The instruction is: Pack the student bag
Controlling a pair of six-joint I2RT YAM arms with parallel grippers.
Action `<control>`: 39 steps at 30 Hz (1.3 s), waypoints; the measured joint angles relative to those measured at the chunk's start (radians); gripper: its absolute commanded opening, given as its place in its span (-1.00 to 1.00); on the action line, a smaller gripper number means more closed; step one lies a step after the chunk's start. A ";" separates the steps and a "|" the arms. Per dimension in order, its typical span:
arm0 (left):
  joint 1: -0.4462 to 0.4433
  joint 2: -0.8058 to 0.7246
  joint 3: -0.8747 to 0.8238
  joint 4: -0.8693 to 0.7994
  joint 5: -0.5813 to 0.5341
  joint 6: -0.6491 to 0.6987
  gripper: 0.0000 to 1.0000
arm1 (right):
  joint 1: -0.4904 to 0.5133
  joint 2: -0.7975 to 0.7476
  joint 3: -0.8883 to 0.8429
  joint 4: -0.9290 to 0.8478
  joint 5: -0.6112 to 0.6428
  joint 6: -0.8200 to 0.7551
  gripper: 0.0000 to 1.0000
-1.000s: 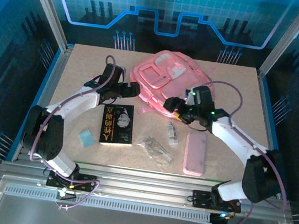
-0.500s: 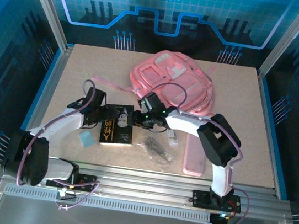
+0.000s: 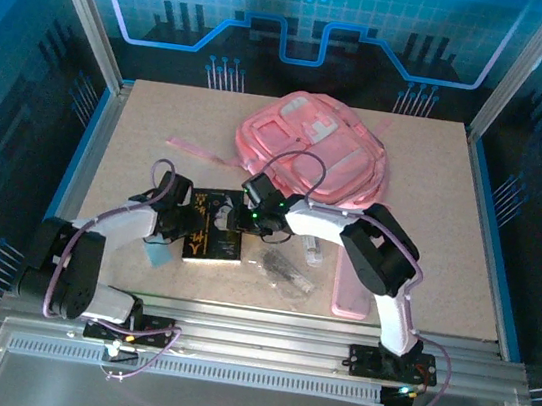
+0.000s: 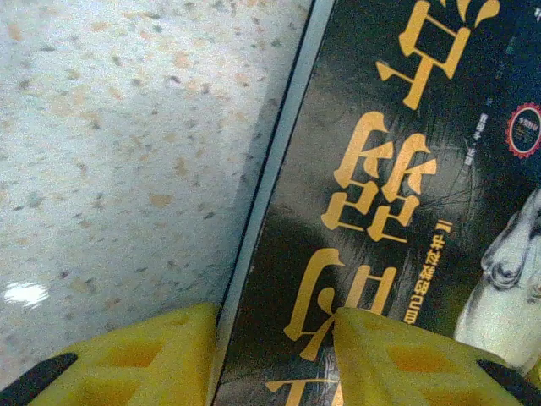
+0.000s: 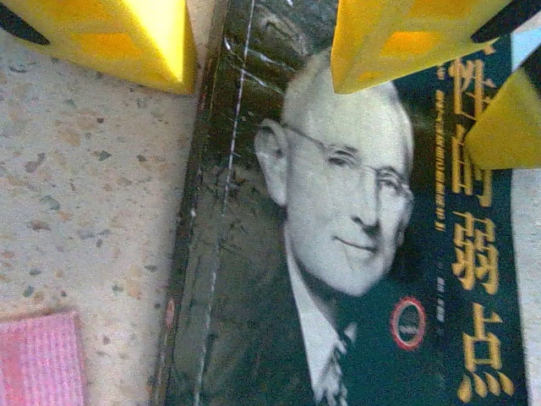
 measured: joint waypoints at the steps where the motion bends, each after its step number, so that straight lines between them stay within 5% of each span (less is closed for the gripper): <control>1: 0.001 0.006 0.000 0.012 0.006 -0.004 -0.18 | -0.001 0.000 0.000 0.003 -0.006 0.004 -0.06; 26: 0.023 0.016 -0.015 0.076 0.023 -0.023 -0.26 | -0.033 -0.043 -0.040 0.162 -0.074 0.082 -0.18; 32: 0.023 0.022 -0.015 0.090 0.027 -0.038 -0.24 | -0.017 -0.010 -0.040 0.220 -0.185 0.099 -0.15; 35: 0.023 0.025 -0.015 0.100 0.034 -0.039 -0.24 | -0.016 -0.009 -0.039 0.241 -0.218 0.103 -0.26; 39: 0.023 0.025 -0.014 0.103 0.035 -0.040 -0.02 | -0.014 -0.009 -0.039 0.250 -0.232 0.101 -0.66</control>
